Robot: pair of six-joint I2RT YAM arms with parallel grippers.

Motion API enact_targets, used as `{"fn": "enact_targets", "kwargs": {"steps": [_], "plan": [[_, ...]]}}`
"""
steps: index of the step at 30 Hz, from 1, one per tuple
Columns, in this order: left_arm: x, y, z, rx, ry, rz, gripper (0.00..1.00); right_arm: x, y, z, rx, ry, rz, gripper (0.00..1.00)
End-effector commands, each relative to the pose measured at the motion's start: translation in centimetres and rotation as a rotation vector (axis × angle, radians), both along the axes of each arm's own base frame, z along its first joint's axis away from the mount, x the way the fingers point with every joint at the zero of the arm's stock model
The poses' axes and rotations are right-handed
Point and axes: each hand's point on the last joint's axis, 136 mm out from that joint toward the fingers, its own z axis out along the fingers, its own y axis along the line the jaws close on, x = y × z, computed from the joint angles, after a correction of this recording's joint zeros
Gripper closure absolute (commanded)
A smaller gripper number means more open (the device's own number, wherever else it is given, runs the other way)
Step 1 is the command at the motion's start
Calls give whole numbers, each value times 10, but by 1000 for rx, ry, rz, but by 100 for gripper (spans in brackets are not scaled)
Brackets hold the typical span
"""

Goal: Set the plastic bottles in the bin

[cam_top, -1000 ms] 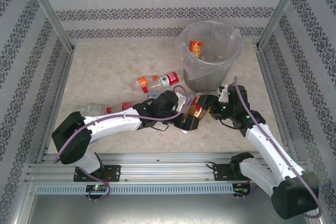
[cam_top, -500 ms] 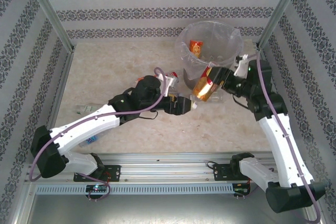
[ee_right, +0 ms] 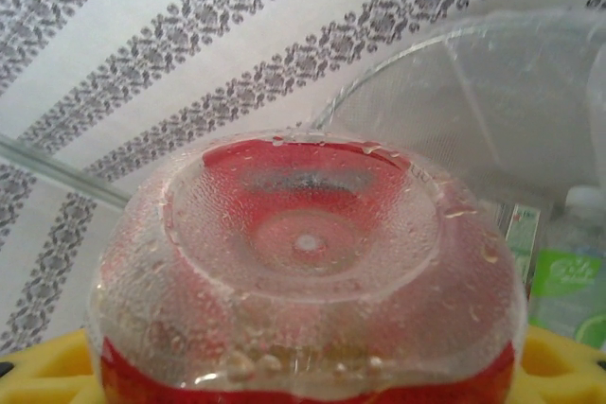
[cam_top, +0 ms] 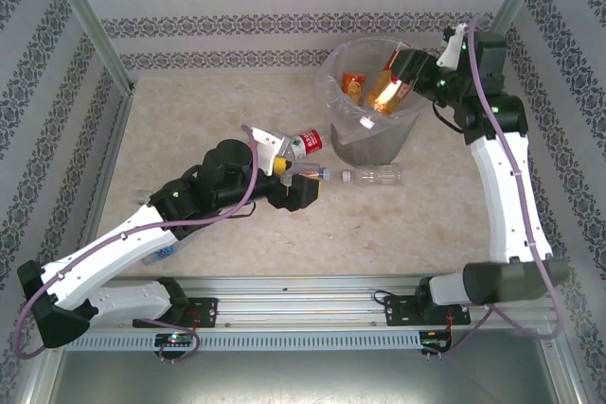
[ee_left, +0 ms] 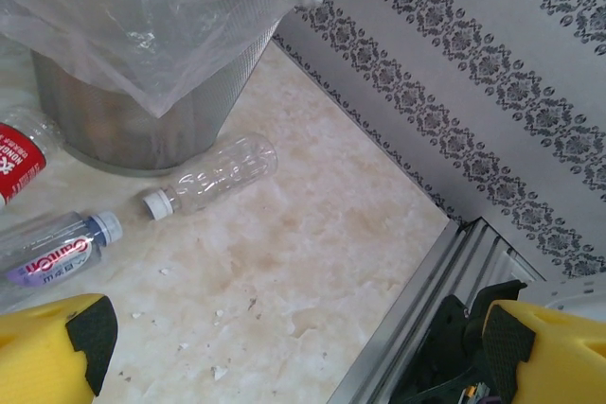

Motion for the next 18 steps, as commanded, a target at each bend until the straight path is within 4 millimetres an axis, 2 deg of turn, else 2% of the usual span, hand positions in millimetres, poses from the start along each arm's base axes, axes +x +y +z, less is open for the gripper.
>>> {"fn": "enact_targets", "kwargs": {"steps": [1, 4, 9, 18], "plan": [[-3, 5, -16, 49, 32, 2, 0, 21, -14, 8, -53, -13, -46, 50], [-5, 7, -16, 52, 36, -1, 0, 40, -20, 7, -79, -4, -72, 50], [-6, 10, -18, 67, 37, 4, 0, 67, -29, -12, -132, 53, -108, 50], [-9, 13, -26, 96, 58, 2, 0, 98, -29, -70, -173, 208, -91, 49]]}}
